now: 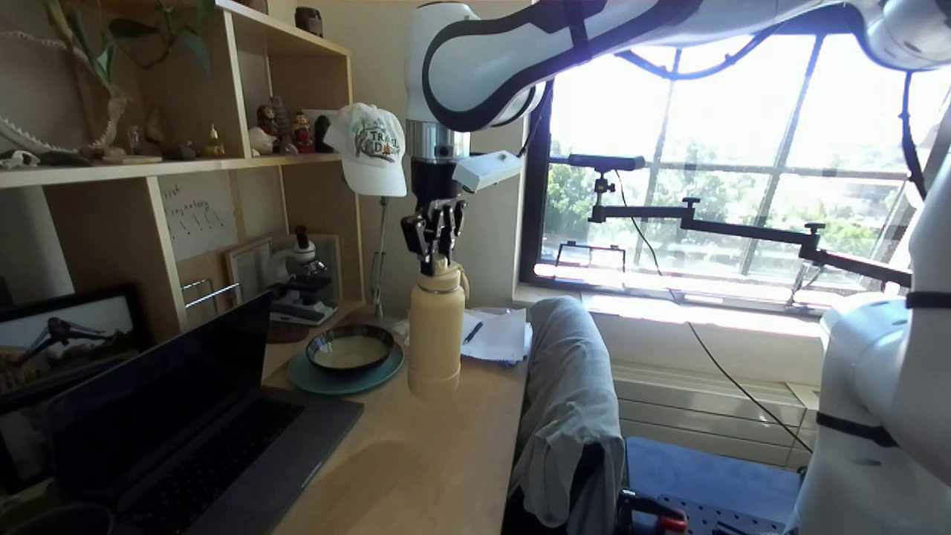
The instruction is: Move the bottle to the right side of the desk
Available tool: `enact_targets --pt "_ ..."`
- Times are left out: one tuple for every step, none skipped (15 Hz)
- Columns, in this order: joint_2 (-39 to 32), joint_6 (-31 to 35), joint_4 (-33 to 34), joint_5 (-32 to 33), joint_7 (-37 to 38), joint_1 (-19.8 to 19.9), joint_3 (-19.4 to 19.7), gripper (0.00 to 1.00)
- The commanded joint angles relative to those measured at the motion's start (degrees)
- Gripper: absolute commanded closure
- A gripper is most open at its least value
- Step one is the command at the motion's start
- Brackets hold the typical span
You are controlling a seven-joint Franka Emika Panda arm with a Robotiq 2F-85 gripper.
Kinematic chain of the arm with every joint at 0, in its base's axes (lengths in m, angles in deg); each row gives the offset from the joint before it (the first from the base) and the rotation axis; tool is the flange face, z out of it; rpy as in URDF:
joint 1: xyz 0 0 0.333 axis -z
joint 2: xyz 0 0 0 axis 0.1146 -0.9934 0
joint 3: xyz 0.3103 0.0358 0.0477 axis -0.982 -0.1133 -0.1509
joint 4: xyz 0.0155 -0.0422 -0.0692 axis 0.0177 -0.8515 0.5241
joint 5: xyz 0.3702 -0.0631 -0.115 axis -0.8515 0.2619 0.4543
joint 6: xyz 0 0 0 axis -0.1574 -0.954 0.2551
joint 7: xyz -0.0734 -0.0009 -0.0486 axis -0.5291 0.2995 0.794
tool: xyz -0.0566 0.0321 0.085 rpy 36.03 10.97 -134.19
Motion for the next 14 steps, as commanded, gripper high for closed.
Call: enact_targets --pt "2.21 2.14 -1.92 2.33 6.12 1.66 0.70 0.79" --pt "1.90 2.18 -1.88 2.22 7.70 2.04 1.02 0.79" --pt "1.69 2.06 -1.76 1.97 9.02 2.34 1.25 0.79" --pt "1.23 1.67 -1.33 1.27 10.22 2.64 1.55 0.79" --pt "0.92 1.64 -1.09 0.48 10.98 2.94 1.80 0.79" --pt "0.66 1.48 -0.82 -0.16 11.72 3.20 2.03 0.79" --pt "0.19 1.56 -0.41 -0.48 12.43 3.47 2.29 0.79" --pt "-0.19 1.52 -0.08 -0.66 12.94 3.64 2.52 0.79" --pt "-0.76 1.36 0.51 -0.83 13.30 3.81 2.80 0.79" --pt "-1.37 1.19 1.13 -1.08 13.26 3.97 3.08 0.79" --pt "-2.08 0.97 1.90 -1.22 13.27 4.19 3.31 0.79" --pt "-2.86 0.90 2.81 -1.53 12.96 4.41 3.56 0.79" --pt "-3.74 0.75 3.79 -1.59 12.69 4.60 3.81 0.79" --pt "-4.84 0.75 5.04 -1.80 12.31 4.80 4.10 0.79"
